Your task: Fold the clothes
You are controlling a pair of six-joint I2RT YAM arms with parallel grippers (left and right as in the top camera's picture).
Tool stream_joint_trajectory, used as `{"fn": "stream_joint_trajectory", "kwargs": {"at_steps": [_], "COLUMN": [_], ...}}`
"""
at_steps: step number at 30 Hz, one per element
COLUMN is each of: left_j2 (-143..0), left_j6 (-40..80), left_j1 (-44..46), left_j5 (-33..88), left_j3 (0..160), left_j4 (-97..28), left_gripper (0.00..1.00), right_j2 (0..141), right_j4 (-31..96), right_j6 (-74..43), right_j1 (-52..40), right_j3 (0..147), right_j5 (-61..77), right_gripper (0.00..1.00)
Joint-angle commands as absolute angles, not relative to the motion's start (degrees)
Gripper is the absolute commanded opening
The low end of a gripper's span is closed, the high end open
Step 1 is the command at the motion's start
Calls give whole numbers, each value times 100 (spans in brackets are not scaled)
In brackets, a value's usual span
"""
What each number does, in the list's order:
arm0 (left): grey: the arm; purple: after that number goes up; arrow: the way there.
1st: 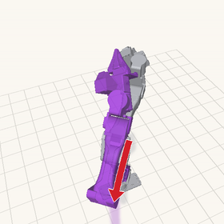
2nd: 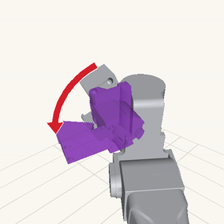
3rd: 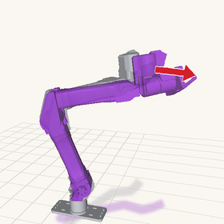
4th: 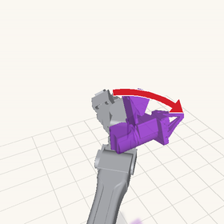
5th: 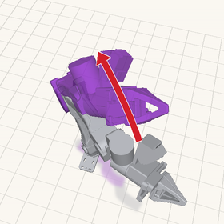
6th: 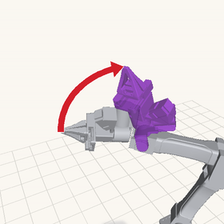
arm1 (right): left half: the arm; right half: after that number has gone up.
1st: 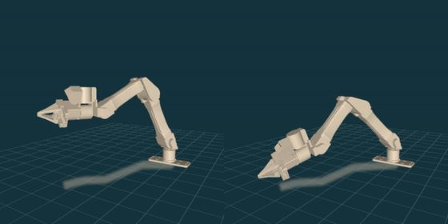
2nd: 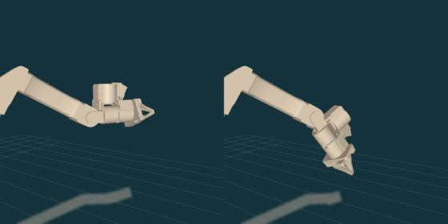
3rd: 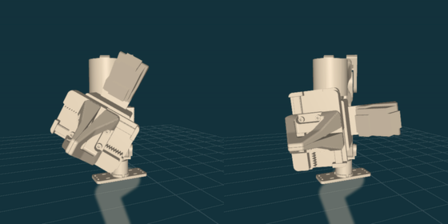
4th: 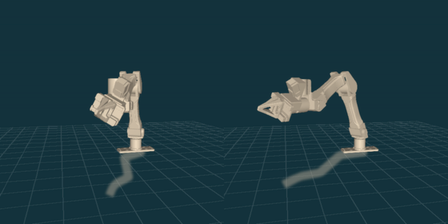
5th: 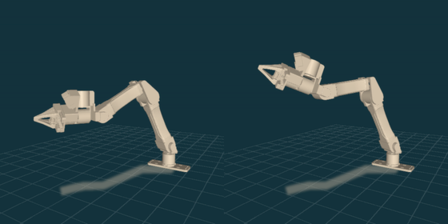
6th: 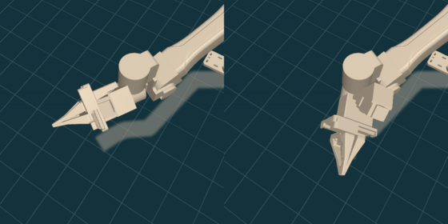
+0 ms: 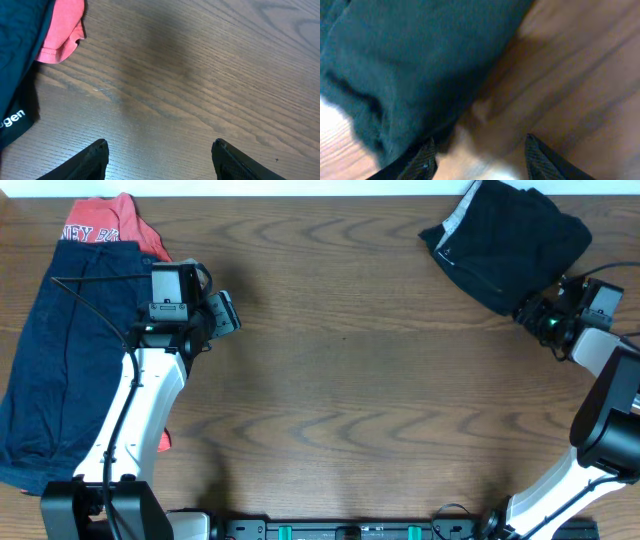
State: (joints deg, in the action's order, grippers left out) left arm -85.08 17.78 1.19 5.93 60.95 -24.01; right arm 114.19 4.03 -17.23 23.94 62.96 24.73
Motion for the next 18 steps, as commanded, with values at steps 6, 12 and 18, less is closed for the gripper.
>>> {"fn": "stream_joint_trajectory", "kwargs": {"at_steps": [6, 12, 18], "left_j2": [-8562, -8562, -8562], "left_j6": [1728, 1730, 1796], "left_j1": [104, 104, 106], "left_j5": [532, 532, 534], "left_j3": [6016, 6016, 6016], "left_j4": [-2414, -2416, -2416], "left_gripper": [68, 68, 68], "right_j2": [11281, 11288, 11295], "right_j4": [1321, 1098, 589], "right_j6": [-2274, -2630, -2943], "right_j1": [2532, 2438, 2320], "right_j3": [6292, 6292, 6292], "right_j5": [3686, 3402, 3004], "right_gripper": [58, 58, 57]}}
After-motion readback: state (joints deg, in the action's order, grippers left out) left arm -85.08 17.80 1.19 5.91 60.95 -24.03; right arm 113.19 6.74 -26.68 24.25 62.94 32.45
